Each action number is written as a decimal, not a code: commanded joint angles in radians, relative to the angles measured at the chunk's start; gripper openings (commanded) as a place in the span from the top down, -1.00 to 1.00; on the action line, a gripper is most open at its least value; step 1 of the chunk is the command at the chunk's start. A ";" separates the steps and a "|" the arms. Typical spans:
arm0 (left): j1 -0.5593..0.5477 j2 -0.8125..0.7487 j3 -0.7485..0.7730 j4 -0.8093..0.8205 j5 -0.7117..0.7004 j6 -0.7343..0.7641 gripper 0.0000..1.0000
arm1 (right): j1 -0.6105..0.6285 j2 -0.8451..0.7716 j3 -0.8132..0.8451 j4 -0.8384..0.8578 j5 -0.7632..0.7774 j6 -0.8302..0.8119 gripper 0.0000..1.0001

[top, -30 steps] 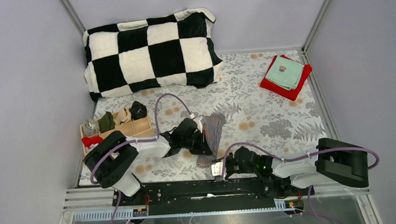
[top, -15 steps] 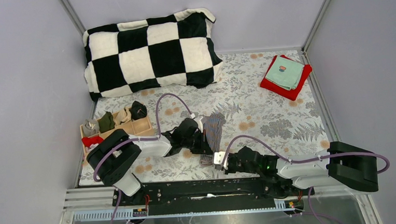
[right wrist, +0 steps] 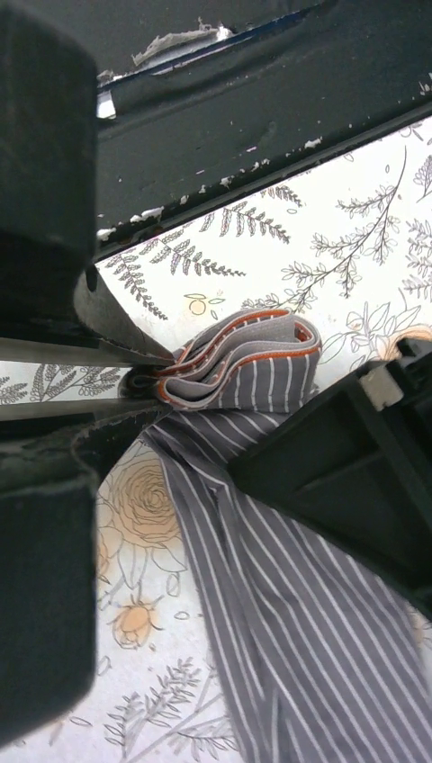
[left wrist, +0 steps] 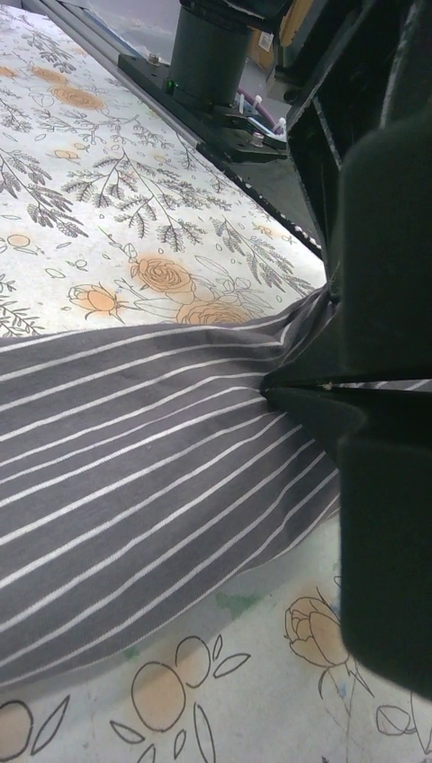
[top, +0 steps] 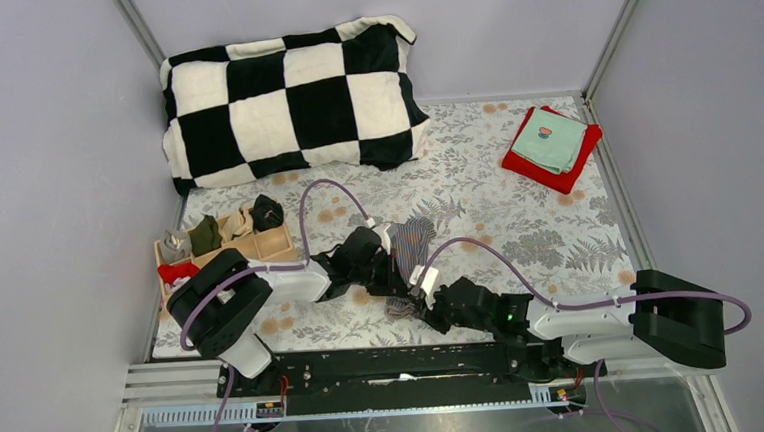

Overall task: Roll the underwear
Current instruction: Roll the underwear to the center of the board.

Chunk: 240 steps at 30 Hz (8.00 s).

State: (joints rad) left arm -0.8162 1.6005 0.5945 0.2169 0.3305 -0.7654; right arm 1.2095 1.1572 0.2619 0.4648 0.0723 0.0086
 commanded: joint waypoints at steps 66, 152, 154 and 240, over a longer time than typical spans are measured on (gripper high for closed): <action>-0.008 -0.226 -0.084 0.002 -0.082 0.215 -0.16 | -0.552 0.471 0.512 -0.630 -0.541 0.483 0.77; 0.094 0.106 0.157 -0.492 0.071 0.283 0.78 | -0.230 0.001 0.247 -0.356 -0.379 -1.320 -0.13; 0.100 0.116 0.148 -0.486 0.072 0.277 0.78 | -0.220 0.002 0.246 -0.356 -0.383 -1.324 -0.12; 0.158 -0.369 0.033 -0.220 0.074 0.192 0.10 | -0.165 0.196 -0.001 0.410 -0.368 -0.356 0.98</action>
State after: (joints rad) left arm -0.6636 1.1839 0.6453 -0.1249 0.3286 -0.5663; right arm 1.0462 1.3483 0.2741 0.7540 -0.3279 -0.4953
